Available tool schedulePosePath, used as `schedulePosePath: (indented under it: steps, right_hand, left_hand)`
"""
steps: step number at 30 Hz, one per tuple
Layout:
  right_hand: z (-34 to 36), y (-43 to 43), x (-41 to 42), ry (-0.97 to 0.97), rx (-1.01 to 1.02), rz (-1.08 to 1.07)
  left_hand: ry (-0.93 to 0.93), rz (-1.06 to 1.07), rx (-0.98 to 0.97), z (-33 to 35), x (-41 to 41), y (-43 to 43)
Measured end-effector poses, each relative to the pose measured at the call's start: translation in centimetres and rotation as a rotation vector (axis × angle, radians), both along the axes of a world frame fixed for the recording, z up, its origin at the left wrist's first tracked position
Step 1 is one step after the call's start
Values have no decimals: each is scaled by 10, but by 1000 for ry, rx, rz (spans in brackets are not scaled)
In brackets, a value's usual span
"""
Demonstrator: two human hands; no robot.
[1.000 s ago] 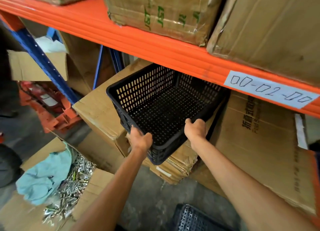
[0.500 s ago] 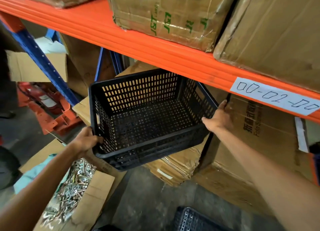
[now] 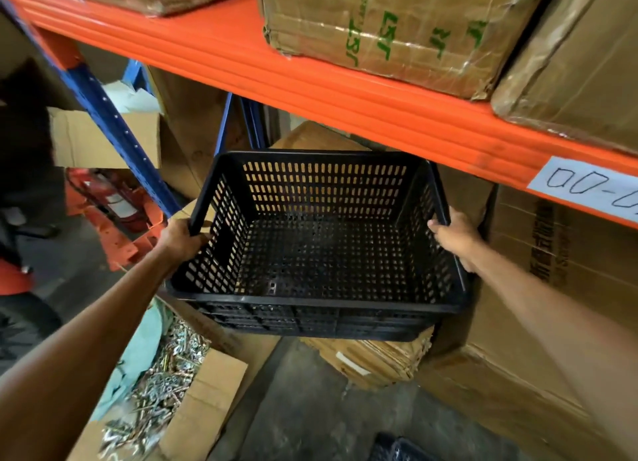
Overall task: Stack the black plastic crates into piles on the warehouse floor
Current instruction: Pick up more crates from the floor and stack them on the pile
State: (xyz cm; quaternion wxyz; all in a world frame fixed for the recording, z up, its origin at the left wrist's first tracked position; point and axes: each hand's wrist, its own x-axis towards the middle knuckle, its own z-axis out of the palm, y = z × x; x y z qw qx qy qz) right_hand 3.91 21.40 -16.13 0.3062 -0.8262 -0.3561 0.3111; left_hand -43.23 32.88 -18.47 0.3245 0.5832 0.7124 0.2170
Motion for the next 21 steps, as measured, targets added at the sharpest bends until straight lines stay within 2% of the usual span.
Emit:
schedulePosePath:
  steps: [4,10,16,21]
  right_hand:
    - [18,-34,-13,-4,103,0]
    - [56,-145,-33,50,155,-36]
    - [91,-302,-52,103,152,-152]
    - [98,-442,-40,111,99,-269]
  left_hand:
    - [3,5,53,18,-12,-24]
    - [86,-53,103,75,-35,-101]
    - [118,-115,78,121,-35,-217]
    - [143,-233,71,138,-1,-320]
